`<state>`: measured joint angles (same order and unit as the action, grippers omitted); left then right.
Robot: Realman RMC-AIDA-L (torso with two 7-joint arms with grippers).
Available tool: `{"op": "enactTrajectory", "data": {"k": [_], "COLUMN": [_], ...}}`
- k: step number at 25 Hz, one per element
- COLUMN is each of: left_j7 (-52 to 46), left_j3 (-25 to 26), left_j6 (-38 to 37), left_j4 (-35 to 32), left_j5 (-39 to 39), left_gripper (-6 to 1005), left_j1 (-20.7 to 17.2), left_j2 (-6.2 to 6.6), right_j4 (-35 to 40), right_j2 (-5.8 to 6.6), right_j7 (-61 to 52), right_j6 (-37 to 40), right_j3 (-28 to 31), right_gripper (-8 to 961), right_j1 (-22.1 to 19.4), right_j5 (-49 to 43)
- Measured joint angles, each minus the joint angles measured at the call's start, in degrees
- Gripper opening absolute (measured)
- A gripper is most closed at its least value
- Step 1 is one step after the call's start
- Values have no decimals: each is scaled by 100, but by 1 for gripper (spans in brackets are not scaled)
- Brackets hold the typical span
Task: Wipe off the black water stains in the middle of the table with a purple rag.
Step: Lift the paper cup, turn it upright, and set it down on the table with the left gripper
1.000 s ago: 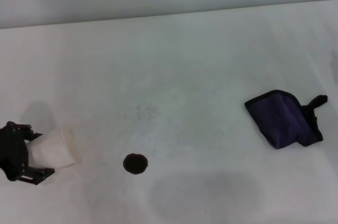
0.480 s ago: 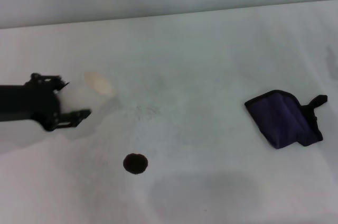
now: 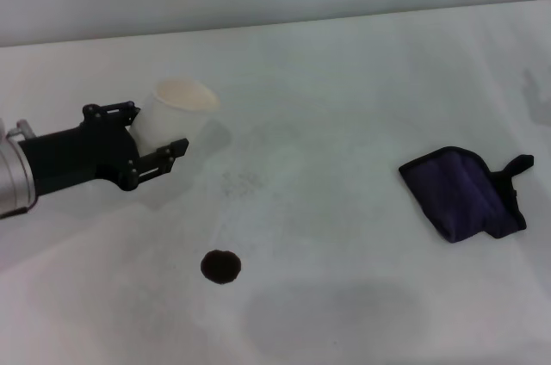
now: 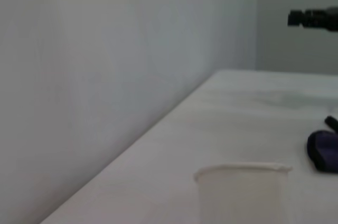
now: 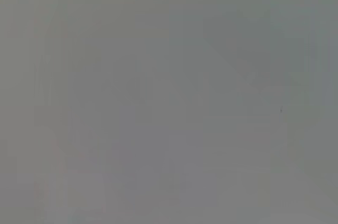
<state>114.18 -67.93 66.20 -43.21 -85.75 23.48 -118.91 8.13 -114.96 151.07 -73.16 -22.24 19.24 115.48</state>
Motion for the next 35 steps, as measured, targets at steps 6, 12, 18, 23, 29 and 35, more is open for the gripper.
{"op": "enactTrajectory", "data": {"k": [6,12,18,23,29,35], "left_j7": [988,1916,2471,3041,3455,3735], "left_j3": [33,35,39,44,46,42], "left_j6": [-17,-21,-21,-55,-59,-4], "left_j4": [1035,1767,2280,2689,2973,2988], "left_j5": [-950,-1519,-1811,-2004,-2176,-2294], "left_gripper": [557,516,537,555,576,598], "left_j1": [-94,-248,-315,-315,-395,-647], "left_j2": [-9,-13,-18,-32,-36,-48], "right_j4": [12,14,14,3,-11,-13], "right_j2": [3,11,18,18,18,18], "right_j7": [2,2,2,0,-16,-39], "right_j6": [-74,-230,-420,-505,-566,-570], "right_j3": [0,-57,-122,-180,-219,-219], "right_gripper": [436,436,437,437,437,437], "right_j1": [-64,-170,-299,-387,-452,-469], "right_j5": [0,1,1,1,1,1]}}
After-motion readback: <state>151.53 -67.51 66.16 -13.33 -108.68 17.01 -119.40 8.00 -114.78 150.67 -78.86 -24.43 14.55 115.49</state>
